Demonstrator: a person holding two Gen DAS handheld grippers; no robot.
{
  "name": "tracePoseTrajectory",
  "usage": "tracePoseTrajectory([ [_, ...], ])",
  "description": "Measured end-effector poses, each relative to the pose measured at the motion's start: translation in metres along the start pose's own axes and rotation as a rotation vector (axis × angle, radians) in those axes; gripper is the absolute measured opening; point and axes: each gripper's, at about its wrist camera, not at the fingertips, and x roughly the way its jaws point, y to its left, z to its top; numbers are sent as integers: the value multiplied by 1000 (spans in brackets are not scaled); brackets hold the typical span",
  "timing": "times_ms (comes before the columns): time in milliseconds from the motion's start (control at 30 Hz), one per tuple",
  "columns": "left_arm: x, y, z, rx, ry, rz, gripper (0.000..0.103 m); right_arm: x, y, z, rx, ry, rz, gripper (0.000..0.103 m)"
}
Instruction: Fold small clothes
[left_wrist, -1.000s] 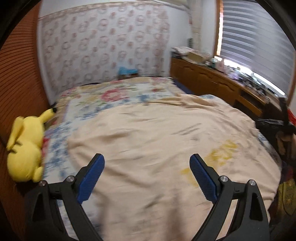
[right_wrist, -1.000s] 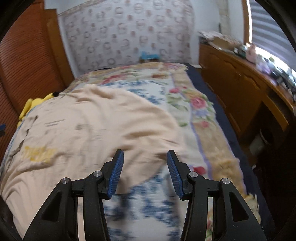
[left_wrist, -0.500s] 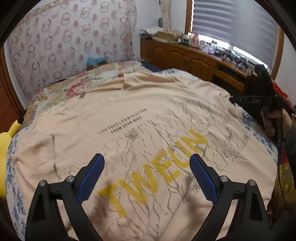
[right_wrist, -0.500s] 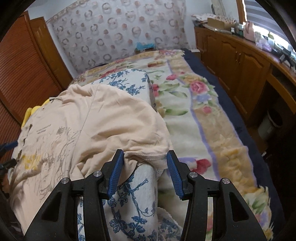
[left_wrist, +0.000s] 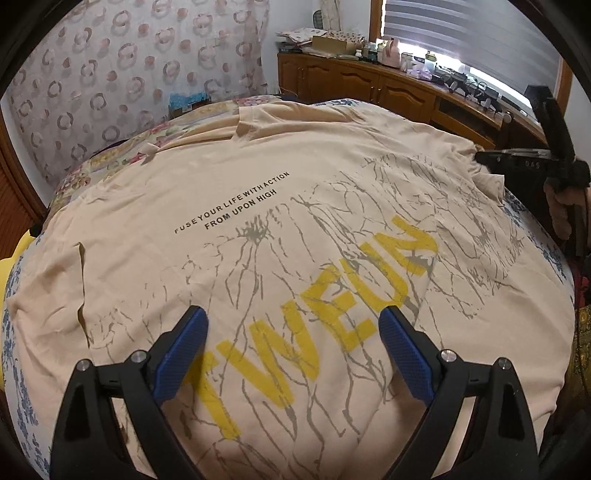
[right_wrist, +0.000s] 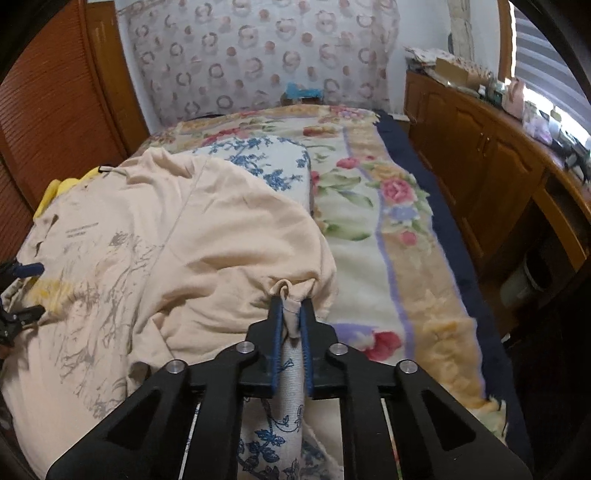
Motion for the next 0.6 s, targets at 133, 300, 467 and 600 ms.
tracePoseTrajectory([
  [133, 1, 0, 0, 2, -1, 6, 96, -14, 2, 8, -15, -54, 0, 4],
  [300, 1, 0, 0, 1, -1, 7, 97, -38, 13, 29, -29, -143, 30, 4],
  [467, 1, 0, 0, 0, -1, 5, 97, -49, 49, 54, -88, -191, 89, 4],
  [600, 2, -1, 1, 0, -1, 6, 97, -47, 87, 65, -132, -204, 173, 4],
])
